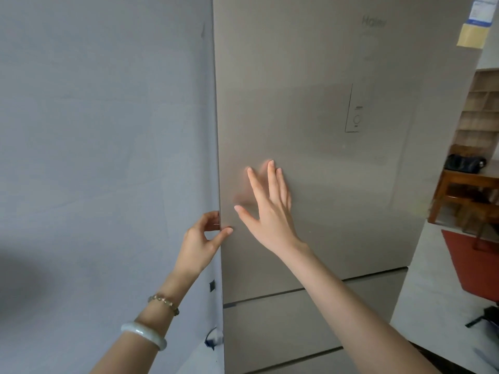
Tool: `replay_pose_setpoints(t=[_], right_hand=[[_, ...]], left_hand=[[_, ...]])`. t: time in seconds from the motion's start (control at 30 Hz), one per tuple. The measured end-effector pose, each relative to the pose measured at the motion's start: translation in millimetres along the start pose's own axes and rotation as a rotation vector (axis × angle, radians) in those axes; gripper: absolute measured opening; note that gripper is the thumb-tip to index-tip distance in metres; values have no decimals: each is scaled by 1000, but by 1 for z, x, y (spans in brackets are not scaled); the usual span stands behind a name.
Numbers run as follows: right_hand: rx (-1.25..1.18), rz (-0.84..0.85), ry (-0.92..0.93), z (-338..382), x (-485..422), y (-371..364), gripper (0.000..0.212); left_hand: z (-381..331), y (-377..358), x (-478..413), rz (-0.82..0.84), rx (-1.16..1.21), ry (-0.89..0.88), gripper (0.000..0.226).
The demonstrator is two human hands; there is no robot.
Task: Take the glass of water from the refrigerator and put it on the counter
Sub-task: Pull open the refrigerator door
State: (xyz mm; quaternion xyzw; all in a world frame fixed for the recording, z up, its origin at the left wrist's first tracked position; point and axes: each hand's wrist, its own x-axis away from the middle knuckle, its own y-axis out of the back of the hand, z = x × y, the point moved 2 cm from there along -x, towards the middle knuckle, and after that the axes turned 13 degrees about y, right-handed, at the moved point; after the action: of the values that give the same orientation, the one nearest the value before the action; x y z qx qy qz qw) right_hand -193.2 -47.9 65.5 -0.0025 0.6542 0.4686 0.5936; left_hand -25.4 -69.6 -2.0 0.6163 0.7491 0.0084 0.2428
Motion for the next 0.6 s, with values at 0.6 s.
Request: replay_pose_setpoints(t=[0.6], right_hand=[[-182,18,-36,38,47,61,86]], left_hand=[[-33,-2,91,-62,34,-31,35]])
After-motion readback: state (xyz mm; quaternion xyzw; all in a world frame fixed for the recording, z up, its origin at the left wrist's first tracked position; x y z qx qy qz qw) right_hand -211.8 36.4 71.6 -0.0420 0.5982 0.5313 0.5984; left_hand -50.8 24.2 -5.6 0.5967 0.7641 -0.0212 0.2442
